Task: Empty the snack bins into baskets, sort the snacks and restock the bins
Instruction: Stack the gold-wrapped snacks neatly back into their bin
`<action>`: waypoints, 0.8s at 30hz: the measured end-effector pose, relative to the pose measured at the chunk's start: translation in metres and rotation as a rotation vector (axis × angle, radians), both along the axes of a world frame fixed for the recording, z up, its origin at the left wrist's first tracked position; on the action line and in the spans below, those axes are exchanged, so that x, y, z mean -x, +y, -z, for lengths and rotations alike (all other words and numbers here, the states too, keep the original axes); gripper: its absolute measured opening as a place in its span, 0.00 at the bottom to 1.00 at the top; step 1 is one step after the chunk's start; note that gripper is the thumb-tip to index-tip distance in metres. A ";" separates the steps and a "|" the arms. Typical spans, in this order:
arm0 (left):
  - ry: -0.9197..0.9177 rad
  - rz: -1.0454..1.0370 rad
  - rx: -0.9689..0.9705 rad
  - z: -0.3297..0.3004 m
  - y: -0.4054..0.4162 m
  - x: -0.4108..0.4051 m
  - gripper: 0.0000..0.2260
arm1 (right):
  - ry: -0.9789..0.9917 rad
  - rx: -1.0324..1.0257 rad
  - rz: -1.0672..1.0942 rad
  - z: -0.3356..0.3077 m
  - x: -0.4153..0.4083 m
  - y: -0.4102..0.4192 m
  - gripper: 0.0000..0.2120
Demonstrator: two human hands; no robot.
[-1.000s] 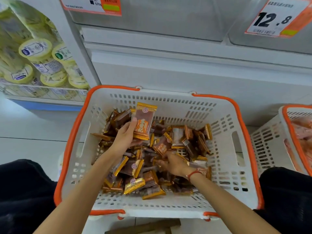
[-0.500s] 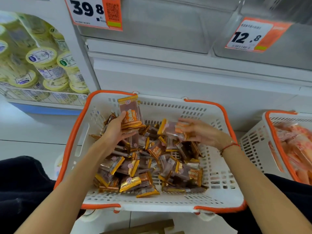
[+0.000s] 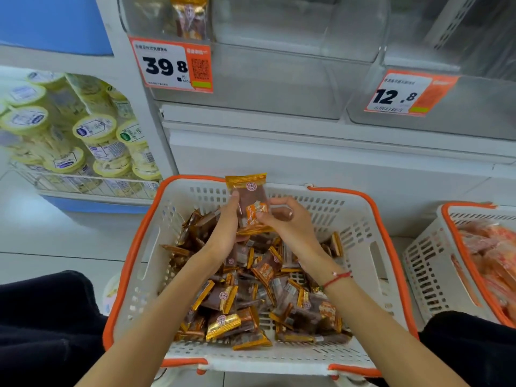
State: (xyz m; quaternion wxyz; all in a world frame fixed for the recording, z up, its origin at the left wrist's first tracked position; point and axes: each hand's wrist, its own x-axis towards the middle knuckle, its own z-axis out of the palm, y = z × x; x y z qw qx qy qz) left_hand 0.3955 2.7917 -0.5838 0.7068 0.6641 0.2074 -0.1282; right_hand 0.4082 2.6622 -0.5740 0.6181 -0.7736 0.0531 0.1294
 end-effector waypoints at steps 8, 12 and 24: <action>-0.327 -0.035 -0.101 -0.033 0.006 0.010 0.23 | -0.243 0.163 -0.134 -0.042 -0.011 0.011 0.10; -0.540 -0.046 -0.192 -0.069 0.022 0.003 0.12 | -0.297 0.092 -0.195 -0.080 -0.025 0.023 0.28; -1.016 -0.239 -0.684 -0.181 0.077 -0.077 0.23 | -0.410 -0.141 -0.411 -0.207 -0.099 0.069 0.17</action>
